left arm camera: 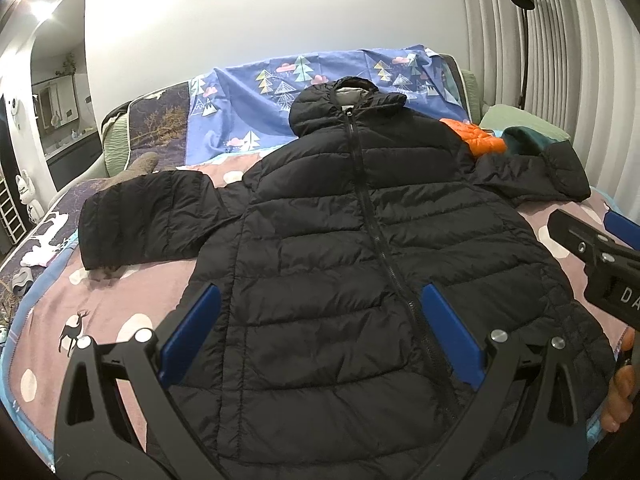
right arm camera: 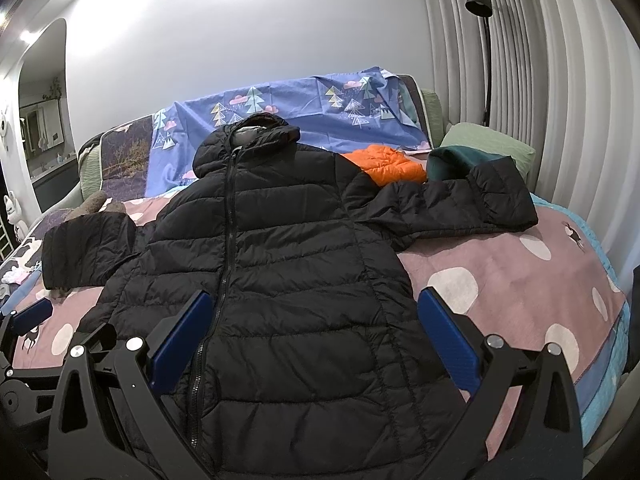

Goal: Fold large clothes

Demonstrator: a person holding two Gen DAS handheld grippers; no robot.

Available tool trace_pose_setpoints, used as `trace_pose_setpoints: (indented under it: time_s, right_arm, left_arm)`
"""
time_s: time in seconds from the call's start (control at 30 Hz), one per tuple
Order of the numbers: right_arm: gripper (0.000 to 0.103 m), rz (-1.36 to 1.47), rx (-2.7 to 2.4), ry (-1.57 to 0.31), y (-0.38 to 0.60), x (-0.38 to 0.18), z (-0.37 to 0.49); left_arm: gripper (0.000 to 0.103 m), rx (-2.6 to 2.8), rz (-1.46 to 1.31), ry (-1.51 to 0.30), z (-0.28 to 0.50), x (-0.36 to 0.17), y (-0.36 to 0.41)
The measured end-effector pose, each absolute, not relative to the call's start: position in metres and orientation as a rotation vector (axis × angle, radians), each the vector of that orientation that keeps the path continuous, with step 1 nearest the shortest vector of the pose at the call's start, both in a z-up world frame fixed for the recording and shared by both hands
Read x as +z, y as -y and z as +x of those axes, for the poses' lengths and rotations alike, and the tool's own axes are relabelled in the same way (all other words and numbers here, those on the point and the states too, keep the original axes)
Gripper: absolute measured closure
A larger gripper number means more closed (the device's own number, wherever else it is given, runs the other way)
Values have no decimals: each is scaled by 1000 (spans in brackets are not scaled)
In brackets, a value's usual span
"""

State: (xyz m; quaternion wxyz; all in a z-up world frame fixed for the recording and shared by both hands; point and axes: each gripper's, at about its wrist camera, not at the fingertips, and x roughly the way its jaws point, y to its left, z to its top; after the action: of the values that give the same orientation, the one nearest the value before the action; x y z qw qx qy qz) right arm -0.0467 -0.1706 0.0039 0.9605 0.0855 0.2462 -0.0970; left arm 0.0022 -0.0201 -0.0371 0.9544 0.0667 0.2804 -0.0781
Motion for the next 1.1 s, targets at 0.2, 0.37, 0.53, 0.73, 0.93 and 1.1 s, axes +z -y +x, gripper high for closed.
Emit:
trace_pose_setpoints:
  time_s: [0.2, 0.37, 0.53, 0.73, 0.93, 1.1]
  right_arm:
    - [1, 155, -194, -497, 167, 2, -44]
    - [1, 139, -183, -511, 167, 5, -39]
    - [1, 116, -96, -584, 176, 16, -13]
    - [20, 145, 12, -581, 209, 59, 53]
    - [42, 336, 118, -677, 264, 81, 170]
    - [42, 531, 124, -746, 304, 62, 272]
  left_arm:
    - [2, -159, 137, -570, 2, -38, 20]
    - [2, -172, 135, -575, 3, -37, 18]
    - [2, -280, 103, -599, 23, -22, 7]
    - [22, -293, 121, -597, 107, 28, -8]
    - [29, -310, -58, -713, 232, 63, -24]
    - [15, -276, -120, -712, 326, 67, -19]
